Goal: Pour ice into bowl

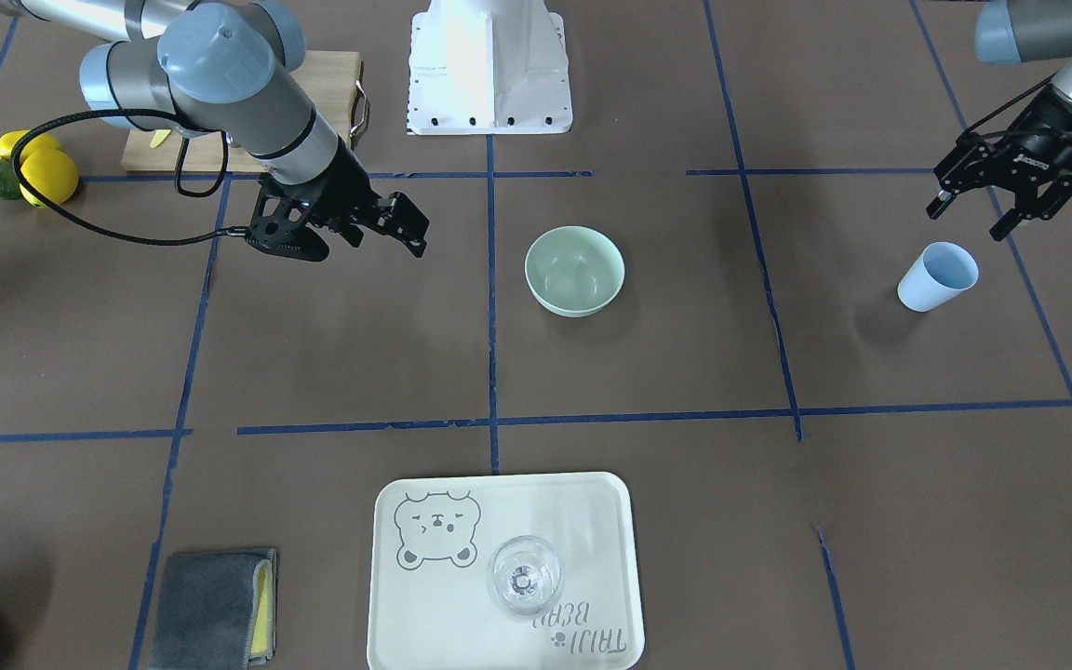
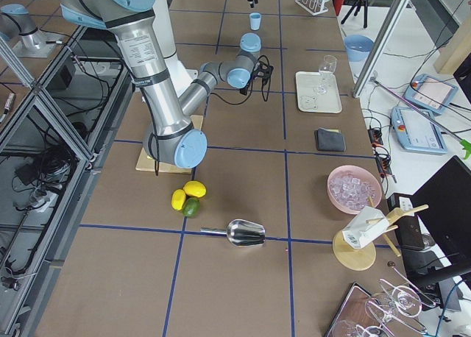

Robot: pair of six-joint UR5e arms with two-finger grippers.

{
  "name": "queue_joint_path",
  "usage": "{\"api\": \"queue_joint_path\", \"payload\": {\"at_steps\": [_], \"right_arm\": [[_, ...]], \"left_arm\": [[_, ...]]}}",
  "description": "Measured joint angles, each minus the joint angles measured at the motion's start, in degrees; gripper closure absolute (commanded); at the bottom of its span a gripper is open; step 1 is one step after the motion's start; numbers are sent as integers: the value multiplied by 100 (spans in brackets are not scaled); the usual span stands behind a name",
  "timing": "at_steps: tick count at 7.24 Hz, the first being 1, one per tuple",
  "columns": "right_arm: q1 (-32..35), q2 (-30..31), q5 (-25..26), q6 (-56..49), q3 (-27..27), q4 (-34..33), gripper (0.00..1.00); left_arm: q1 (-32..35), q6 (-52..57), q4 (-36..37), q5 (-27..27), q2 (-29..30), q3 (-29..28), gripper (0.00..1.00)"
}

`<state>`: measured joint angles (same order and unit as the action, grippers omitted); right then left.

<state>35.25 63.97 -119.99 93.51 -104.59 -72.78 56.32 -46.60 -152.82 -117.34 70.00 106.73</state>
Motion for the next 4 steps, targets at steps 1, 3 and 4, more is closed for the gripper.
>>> {"api": "queue_joint_path", "payload": {"at_steps": [1, 3, 4], "right_arm": [[0, 8, 12, 6, -37, 0, 0], [-4, 68, 58, 39, -242, 0, 0], [-14, 121, 72, 53, -332, 0, 0]], "left_arm": [[-349, -158, -485, 761, -288, 14, 0], [-859, -313, -898, 2040, -675, 22, 0], [-1280, -557, -1113, 2704, -868, 20, 1]]}}
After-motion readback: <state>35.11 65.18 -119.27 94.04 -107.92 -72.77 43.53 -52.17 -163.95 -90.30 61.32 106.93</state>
